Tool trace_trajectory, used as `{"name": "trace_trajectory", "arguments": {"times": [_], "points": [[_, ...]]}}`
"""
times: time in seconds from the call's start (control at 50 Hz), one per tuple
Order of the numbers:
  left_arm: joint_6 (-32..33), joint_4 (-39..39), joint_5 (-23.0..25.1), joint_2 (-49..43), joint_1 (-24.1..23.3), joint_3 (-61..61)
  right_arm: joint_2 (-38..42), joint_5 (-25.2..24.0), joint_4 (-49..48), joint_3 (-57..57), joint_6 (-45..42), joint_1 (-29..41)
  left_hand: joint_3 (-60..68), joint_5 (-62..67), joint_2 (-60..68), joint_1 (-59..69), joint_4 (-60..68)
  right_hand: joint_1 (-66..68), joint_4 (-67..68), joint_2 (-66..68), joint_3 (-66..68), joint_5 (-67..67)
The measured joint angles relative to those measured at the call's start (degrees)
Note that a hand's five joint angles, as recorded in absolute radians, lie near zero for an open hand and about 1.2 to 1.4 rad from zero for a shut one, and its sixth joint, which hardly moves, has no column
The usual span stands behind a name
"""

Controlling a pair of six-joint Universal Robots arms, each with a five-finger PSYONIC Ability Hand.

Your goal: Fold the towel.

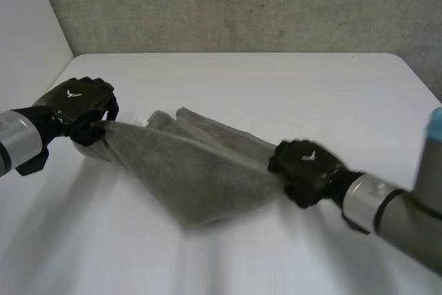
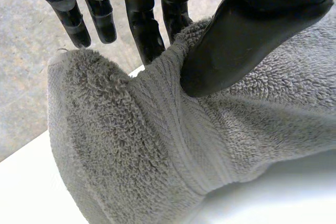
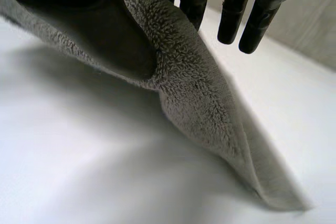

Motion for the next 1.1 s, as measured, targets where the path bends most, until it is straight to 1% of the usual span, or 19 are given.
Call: {"name": "trace_trajectory", "arguments": {"times": [0.08, 0.14, 0.2, 0.24, 0.3, 0.4, 0.46, 0.52, 0.6, 0.64, 0.7, 0.74, 0.76, 0.8, 0.84, 0.9, 0.94, 1.04, 1.1], "points": [[-0.72, -0.92, 1.66, 3.03, 0.21, -1.75, -6.42, -2.4, 6.81, -3.54, -3.86, -2.45, 0.0, 0.0, 0.0, 0.0, 0.0, 0.0, 0.0, 0.0, 0.0, 0.0], [-1.95, -1.37, 2.5, 4.85, 0.03, -2.35, -9.12, -3.99, 11.8, -7.84, -5.95, -3.39, 0.0, 0.0, 0.16, 0.0, 0.0, 0.0, 0.0, 0.0, 0.0, 0.0], [-3.01, -1.5, 2.79, 5.57, -0.17, -2.4, -9.5, -4.73, 14.92, -11.5, -7.02, -3.64, 0.0, 0.0, 0.22, 0.0, 0.0, 0.01, 0.0, 0.0, 0.0, 0.0], [-3.84, -1.44, 2.84, 5.56, -0.32, -2.22, -8.01, -4.76, 17.05, -14.84, -7.96, -3.48, 0.0, 0.0, 0.22, 0.0, 0.0, 0.05, 0.0, 0.0, 0.0, 0.0], [-4.3, -0.83, 2.6, 3.99, -0.55, -1.66, -4.02, -3.45, 19.24, -19.2, -10.01, -2.67, 0.0, 0.0, 0.22, 0.0, 0.0, 0.05, 0.0, 0.0, 0.0, 0.0], [-4.29, 1.19, 1.43, -2.09, -1.5, 1.24, 3.93, 1.07, 21.31, -25.75, -15.86, -0.31, 0.0, 0.0, 0.22, 0.0, 0.0, 0.06, 0.0, 0.0, 0.0, 0.0], [-4.18, 2.31, -0.53, -7.47, -2.85, 5.44, 9.22, 4.49, 21.49, -30.94, -20.24, 1.49, 0.0, 0.0, 0.22, 0.0, 0.0, 0.06, 0.0, 0.0, 0.0, 0.0], [-4.08, 3.02, -4.23, -13.7, -5.0, 12.92, 14.26, 7.86, 20.65, -38.46, -23.57, 3.35, 0.0, 0.0, 0.22, 0.0, 0.0, 0.06, 0.0, 0.0, 0.0, 0.0], [-4.33, 3.64, -9.52, -18.72, -7.4, 24.3, 17.48, 10.44, 16.37, -49.32, -24.5, 4.87, 0.0, 0.0, 0.23, 0.0, 0.0, 0.07, 0.0, 0.0, 0.0, 0.0], [-4.65, 4.57, -12.57, -20.25, -8.68, 31.64, 17.79, 11.37, 11.64, -56.15, -23.41, 5.5, 0.0, 0.0, 0.23, 0.0, 0.0, 0.07, 0.0, 0.0, 0.0, 0.0], [-5.71, 7.25, -15.13, -19.97, -10.06, 38.54, 16.41, 12.03, 4.25, -62.15, -19.88, 5.91, 0.0, 0.0, 0.23, 0.0, 0.0, 0.07, 0.0, 0.0, 0.0, 0.0], [-8.3, 12.17, -16.7, -17.44, -11.18, 43.06, 13.31, 12.28, -4.44, -64.7, -13.82, 5.92, 0.0, 0.13, 0.36, 0.01, 0.0, 0.08, 0.0, 0.0, 0.0, 0.0], [-9.16, 13.53, -16.91, -16.64, -11.35, 43.69, 12.47, 12.28, -6.38, -64.74, -12.16, 5.88, 0.0, 0.27, 0.55, 0.01, 0.0, 0.08, 0.0, 0.0, 0.0, 0.0], [-13.1, 18.71, -17.31, -13.34, -11.74, 45.05, 9.2, 12.13, -13.05, -63.38, -5.7, 5.57, 0.0, 0.66, 0.96, 0.02, 0.0, 0.13, 0.0, 0.0, 0.0, 0.23], [-16.51, 22.13, -17.19, -11.09, -11.66, 44.67, 7.08, 11.86, -16.49, -60.76, -1.54, 5.11, 0.0, 0.81, 1.03, 0.03, 0.0, 0.13, 0.0, 0.0, 0.0, 0.29], [-19.66, 24.83, -16.65, -9.25, -11.32, 43.01, 5.09, 11.25, -18.69, -56.39, 2.06, 4.36, 0.0, 0.81, 1.06, 0.05, 0.0, 0.14, 0.0, 0.0, 0.0, 0.31], [-21.43, 26.3, -15.61, -8.44, -10.78, 39.88, 3.97, 10.31, -18.83, -51.27, 3.81, 3.5, 0.0, 0.81, 1.07, -0.01, 0.0, 0.15, 0.0, 0.0, 0.0, 0.3], [-21.14, 27.07, -12.52, -8.76, -9.9, 31.24, 3.34, 8.38, -16.8, -41.01, 4.28, 2.01, 0.0, 0.81, 1.15, 0.05, 0.0, 0.16, 0.0, 0.0, 0.0, 0.3], [-18.69, 27.08, -10.31, -9.63, -9.16, 23.72, 3.4, 7.26, -15.17, -33.46, 3.89, 1.42, 0.0, 0.81, 1.21, 0.06, 0.0, 0.16, 0.0, 0.0, 0.0, 0.3]]}}
